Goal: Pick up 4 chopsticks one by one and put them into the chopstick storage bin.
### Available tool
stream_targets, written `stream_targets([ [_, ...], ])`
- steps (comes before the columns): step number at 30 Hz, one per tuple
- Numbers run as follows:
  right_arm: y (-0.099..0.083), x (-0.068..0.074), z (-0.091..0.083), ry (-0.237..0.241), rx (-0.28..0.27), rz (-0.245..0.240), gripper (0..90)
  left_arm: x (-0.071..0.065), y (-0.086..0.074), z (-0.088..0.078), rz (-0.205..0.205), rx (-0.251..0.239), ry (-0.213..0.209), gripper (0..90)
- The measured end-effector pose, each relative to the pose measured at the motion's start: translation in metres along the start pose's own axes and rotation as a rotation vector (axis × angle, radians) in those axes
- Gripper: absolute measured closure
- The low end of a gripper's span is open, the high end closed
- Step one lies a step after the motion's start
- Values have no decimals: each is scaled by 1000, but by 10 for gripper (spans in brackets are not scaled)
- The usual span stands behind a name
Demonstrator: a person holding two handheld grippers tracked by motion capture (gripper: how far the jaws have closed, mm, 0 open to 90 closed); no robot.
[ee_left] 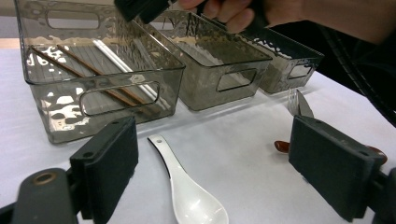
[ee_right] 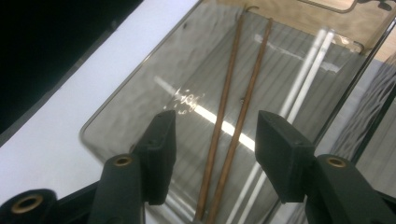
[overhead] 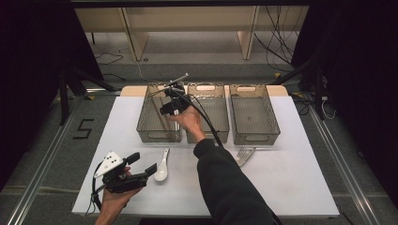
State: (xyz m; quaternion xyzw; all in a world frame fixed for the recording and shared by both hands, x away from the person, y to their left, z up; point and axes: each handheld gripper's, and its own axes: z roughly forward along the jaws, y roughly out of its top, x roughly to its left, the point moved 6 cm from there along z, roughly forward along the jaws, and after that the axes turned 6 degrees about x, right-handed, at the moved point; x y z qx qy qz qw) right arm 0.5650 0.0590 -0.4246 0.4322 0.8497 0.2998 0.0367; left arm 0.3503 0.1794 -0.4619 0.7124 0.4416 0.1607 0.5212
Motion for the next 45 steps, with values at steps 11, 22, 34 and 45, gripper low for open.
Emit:
stream_targets([
  [11,-26,0,-38,60,-24,-94,376,1,0,0,1,3,7,155],
  [22,-48,-2,-67,68,-49,-154,346,2,-1,0,-3,4,12,155],
  [34,-74,-6,-86,85,-67,-186,339,3,-1,1,-8,3,22,154],
  [45,-99,-9,-95,95,-70,-194,326,4,-1,2,-15,4,26,154],
])
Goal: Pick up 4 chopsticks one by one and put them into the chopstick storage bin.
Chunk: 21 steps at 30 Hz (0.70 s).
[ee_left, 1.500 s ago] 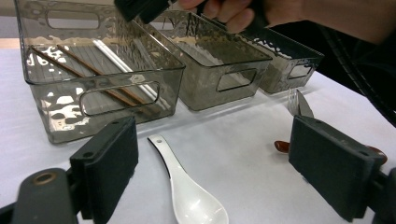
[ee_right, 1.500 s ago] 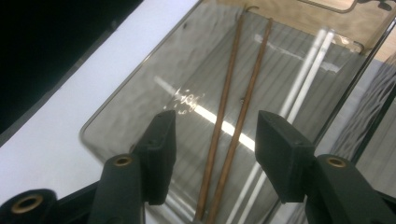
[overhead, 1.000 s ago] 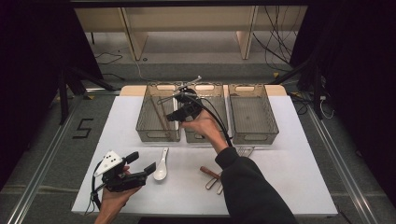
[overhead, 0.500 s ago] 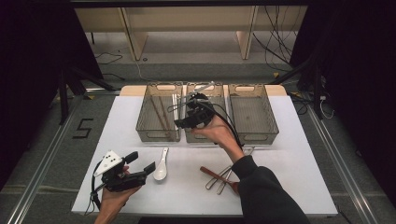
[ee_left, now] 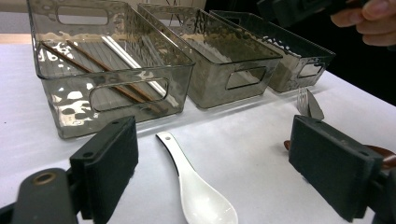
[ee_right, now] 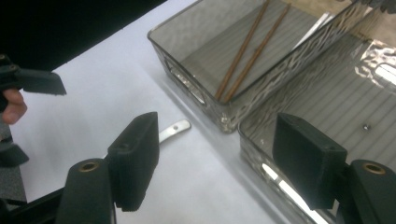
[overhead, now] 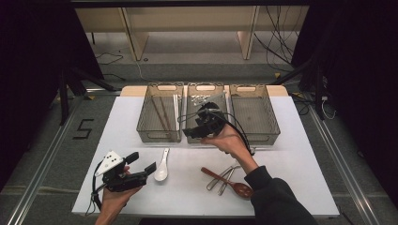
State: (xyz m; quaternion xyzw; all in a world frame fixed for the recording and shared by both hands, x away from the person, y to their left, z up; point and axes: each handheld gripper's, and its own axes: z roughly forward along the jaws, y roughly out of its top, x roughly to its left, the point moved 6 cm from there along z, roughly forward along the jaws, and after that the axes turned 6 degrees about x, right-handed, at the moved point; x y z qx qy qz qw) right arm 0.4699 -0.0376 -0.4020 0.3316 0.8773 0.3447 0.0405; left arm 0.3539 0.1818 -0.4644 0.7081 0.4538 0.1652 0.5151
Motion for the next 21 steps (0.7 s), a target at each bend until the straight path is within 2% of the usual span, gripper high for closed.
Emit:
stream_targets([
  [4,-10,0,-4,-11,2,-2,324,0,0,1,-4,2,0,154],
  [10,-26,1,-13,7,-16,11,324,1,0,2,-10,9,8,154],
  [21,-66,-2,-21,-5,0,27,324,-2,1,9,-12,25,-2,154],
])
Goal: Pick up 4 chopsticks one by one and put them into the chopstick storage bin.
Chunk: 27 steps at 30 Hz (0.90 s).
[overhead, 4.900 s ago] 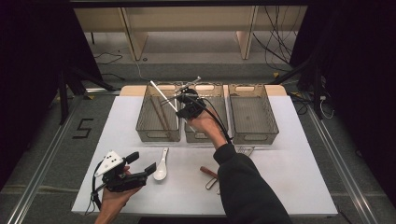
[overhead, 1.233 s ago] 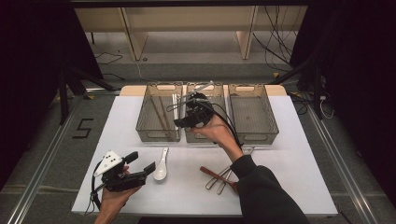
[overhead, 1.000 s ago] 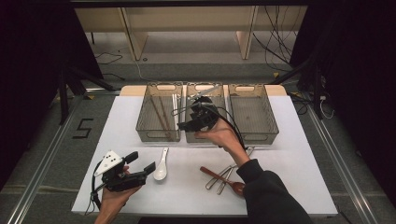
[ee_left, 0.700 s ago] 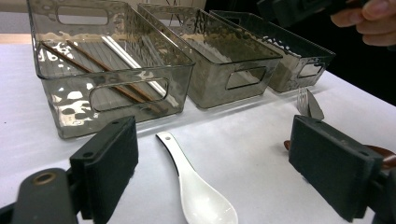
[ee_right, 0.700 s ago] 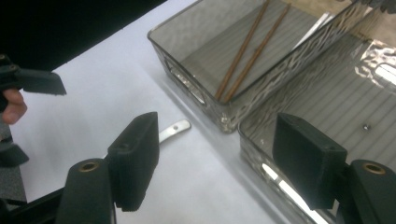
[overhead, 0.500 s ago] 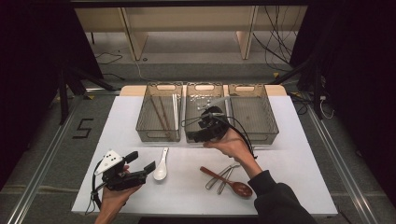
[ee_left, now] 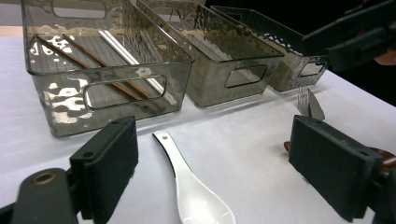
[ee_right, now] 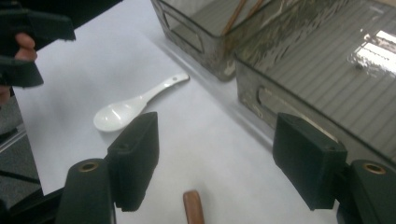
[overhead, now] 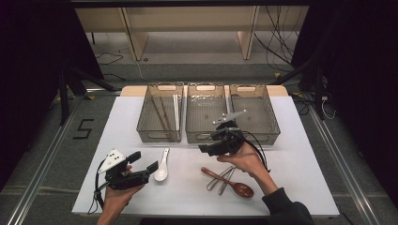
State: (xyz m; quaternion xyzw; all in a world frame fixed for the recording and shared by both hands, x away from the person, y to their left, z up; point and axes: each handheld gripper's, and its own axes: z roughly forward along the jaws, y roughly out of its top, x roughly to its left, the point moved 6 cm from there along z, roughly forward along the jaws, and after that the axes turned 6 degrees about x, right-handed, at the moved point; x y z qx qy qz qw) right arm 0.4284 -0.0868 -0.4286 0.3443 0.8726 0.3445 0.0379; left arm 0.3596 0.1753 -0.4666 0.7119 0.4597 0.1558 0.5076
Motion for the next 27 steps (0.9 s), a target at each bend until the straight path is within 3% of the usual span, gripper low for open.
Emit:
stream_targets([
  [13,-46,-3,-6,-22,57,13,316,4,-1,4,-10,22,5,154],
  [27,-70,8,-3,-13,128,-23,318,5,-2,4,-11,35,13,154],
])
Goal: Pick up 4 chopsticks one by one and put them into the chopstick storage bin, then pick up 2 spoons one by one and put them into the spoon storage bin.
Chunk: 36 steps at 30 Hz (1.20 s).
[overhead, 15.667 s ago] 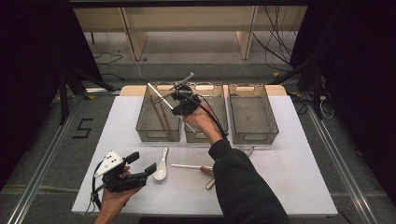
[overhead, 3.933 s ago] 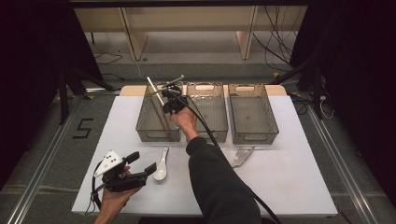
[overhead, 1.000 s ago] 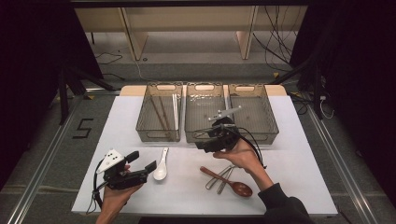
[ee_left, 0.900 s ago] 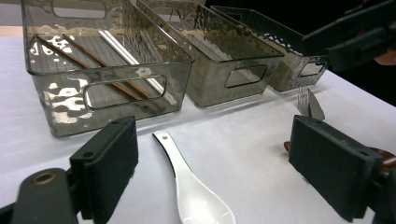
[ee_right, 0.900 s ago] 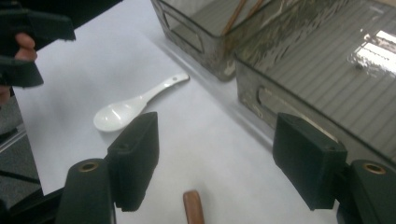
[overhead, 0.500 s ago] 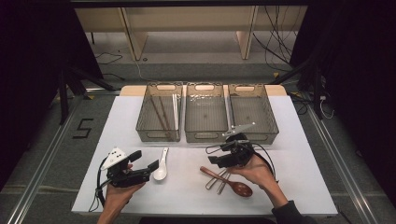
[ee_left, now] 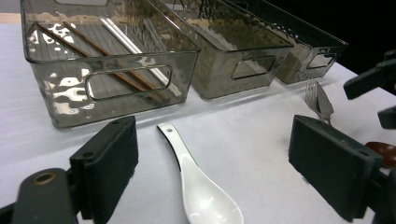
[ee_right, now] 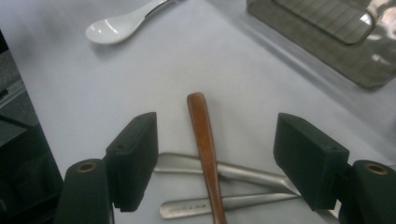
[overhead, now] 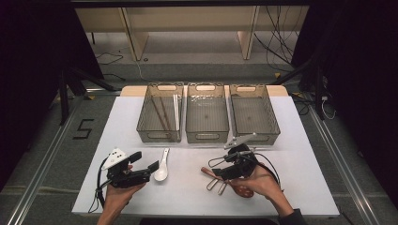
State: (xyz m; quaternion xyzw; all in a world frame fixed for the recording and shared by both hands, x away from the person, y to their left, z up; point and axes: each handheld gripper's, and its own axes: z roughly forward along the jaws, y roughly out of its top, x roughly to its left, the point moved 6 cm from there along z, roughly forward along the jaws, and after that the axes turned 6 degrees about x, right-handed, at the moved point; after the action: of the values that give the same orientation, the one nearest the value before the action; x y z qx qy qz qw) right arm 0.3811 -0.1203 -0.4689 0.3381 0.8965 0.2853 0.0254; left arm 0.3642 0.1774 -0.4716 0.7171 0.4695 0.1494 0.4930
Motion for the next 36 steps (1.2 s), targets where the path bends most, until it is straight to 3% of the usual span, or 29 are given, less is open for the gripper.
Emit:
stream_targets([
  [13,-18,4,8,-12,86,-17,346,1,-1,1,-2,18,4,154],
  [36,-33,2,24,-55,241,-44,609,-2,-3,-3,17,17,-1,154],
])
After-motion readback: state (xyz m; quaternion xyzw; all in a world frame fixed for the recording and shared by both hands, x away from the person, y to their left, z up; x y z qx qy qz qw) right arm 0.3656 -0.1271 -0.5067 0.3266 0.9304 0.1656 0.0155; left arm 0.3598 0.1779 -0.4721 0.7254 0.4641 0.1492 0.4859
